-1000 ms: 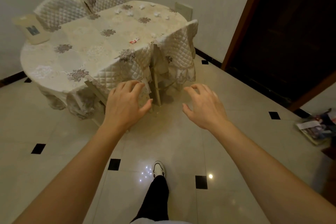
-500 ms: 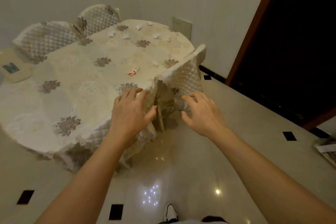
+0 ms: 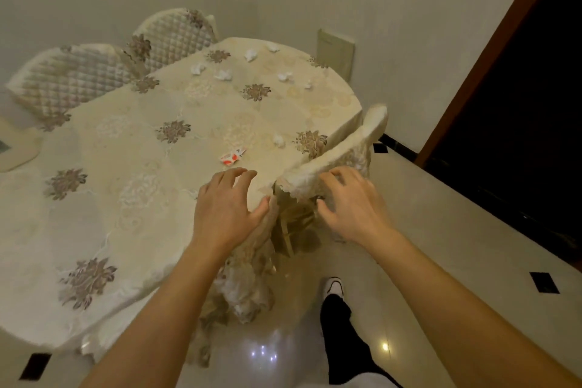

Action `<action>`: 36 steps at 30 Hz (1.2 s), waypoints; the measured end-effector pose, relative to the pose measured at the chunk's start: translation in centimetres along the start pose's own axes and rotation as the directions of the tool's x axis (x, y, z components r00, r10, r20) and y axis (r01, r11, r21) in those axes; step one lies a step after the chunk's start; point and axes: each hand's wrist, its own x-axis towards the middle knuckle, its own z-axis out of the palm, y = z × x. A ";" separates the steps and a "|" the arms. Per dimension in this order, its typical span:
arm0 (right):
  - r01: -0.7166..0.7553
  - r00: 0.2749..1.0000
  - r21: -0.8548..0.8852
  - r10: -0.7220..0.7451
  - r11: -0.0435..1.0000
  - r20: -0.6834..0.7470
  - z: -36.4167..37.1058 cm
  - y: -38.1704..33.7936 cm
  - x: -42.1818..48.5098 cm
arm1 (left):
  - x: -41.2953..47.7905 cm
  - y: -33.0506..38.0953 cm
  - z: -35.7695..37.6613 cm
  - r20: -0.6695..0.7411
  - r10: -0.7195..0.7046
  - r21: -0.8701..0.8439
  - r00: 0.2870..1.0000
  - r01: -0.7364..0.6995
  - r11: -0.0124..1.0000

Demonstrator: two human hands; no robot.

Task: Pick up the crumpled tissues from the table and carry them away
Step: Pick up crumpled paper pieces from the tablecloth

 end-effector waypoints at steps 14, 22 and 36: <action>0.249 0.958 0.119 -0.263 0.961 0.113 2.8 6.2 21.2 | 14.9 -1.3 6.0 0.067 -0.354 -0.065 0.933 0.358 0.932; 0.247 0.917 0.183 -0.290 0.952 0.274 8.1 6.6 28.1 | 16.0 -7.5 9.7 0.145 -0.508 -0.106 0.849 0.523 0.846; 0.046 0.862 0.225 -0.153 0.973 0.483 18.3 5.2 34.4 | 21.4 -15.3 19.8 0.331 -0.567 -0.280 0.754 0.652 0.704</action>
